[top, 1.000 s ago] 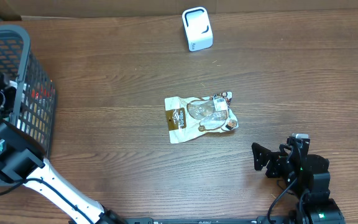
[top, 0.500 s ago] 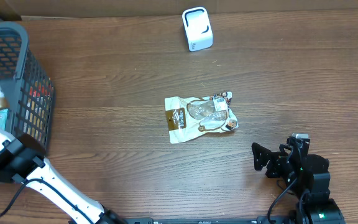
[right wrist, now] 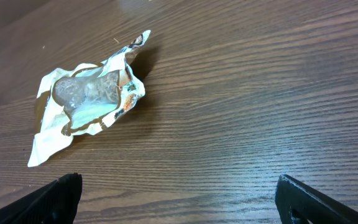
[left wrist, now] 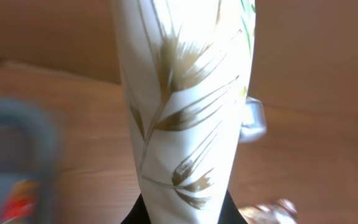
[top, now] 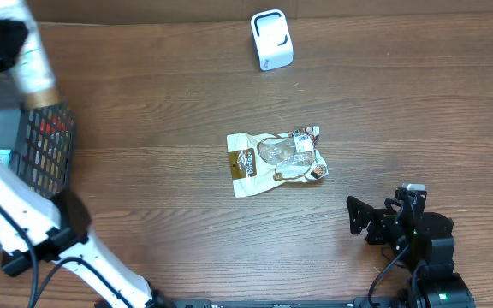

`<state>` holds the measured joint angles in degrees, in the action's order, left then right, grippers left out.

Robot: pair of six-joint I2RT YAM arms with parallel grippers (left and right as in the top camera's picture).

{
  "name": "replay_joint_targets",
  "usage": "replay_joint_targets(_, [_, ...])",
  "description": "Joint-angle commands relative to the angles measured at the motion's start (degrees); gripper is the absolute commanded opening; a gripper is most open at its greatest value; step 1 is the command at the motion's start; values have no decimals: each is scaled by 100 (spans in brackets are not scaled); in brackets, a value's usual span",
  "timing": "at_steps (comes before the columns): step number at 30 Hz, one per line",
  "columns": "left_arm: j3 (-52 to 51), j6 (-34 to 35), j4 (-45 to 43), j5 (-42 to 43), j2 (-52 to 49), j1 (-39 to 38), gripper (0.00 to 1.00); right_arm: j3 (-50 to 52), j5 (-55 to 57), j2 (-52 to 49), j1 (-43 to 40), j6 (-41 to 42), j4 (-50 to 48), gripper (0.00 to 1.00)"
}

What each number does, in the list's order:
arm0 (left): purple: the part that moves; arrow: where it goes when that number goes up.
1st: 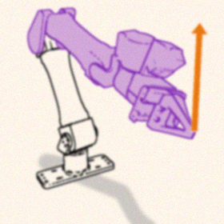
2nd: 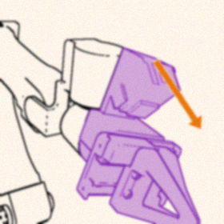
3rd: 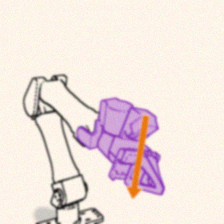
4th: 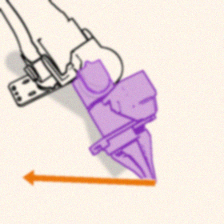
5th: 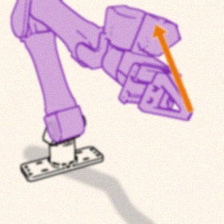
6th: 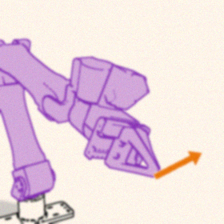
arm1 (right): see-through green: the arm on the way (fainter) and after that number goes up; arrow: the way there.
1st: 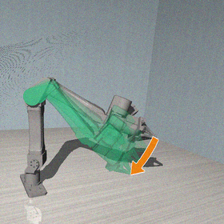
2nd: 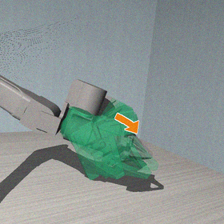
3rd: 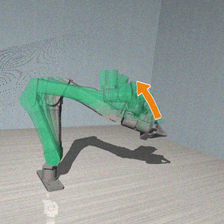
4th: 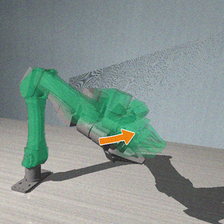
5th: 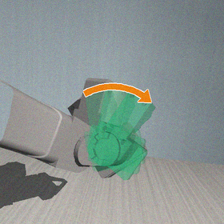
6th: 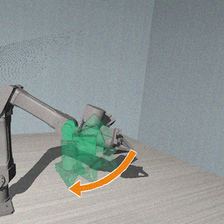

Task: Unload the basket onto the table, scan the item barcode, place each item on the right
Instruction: 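Hold the white tube under the scanner, then place it beside the bag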

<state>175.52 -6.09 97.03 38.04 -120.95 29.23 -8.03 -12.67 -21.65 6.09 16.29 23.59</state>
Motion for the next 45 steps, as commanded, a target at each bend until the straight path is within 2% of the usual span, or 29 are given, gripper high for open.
replay_joint_targets(1, [-579, -39, -22, 234, 385, -817, 4, 20, 15, 37, 28, 2, -24, 100])
replay_joint_targets(6, [-1930, -66, -22, -796, 678, -2170, 4, 20, 15, 37, 28, 0, -24, 100])
replay_joint_targets(13, [-3956, -140, -232, -1491, 675, -3471, 4, 20, 17, 37, 28, 0, -24, 100])
replay_joint_targets(23, [-6411, 420, -1803, -1362, 675, -3604, 4, 20, 17, 37, 28, 0, -24, 100])
replay_joint_targets(33, [-8550, 1318, -3480, -1427, 675, -3657, 5, 20, 17, 37, 28, 0, -26, 100])
replay_joint_targets(44, [-9807, 2009, -5021, -1467, 675, -4109, 4, 20, 15, 37, 28, 2, -26, 100])
replay_joint_targets(45, [-9842, 2022, -5064, -1467, 675, -4181, 7, 20, 15, 37, 28, 2, -26, 100])
